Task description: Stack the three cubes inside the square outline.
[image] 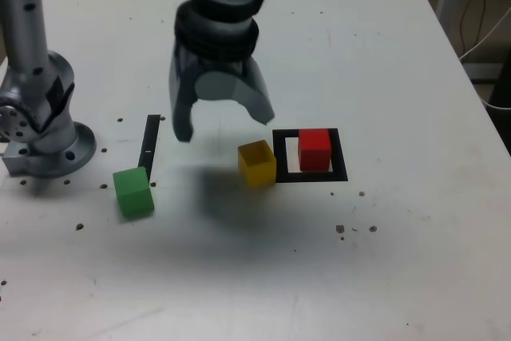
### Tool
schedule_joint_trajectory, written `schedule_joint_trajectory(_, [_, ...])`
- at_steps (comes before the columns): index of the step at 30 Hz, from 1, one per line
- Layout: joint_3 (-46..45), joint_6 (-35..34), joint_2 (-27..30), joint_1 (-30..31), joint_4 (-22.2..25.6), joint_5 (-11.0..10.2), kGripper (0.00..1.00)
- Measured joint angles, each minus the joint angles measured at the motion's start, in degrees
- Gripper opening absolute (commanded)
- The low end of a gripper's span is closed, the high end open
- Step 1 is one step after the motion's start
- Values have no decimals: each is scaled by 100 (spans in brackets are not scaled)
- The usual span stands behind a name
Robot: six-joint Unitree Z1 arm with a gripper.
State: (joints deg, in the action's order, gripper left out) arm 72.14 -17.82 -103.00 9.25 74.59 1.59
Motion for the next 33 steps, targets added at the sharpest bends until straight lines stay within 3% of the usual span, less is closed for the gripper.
schedule_joint_trajectory(9, [-156, -1, -413, 0, -648, 217, 93])
schedule_joint_trajectory(20, [-216, 33, -668, -7, -811, 356, 86])
schedule_joint_trajectory(29, [-270, 33, -837, -48, -1195, 328, 84])
schedule_joint_trajectory(33, [-298, 32, -872, -55, -1247, 285, 79])
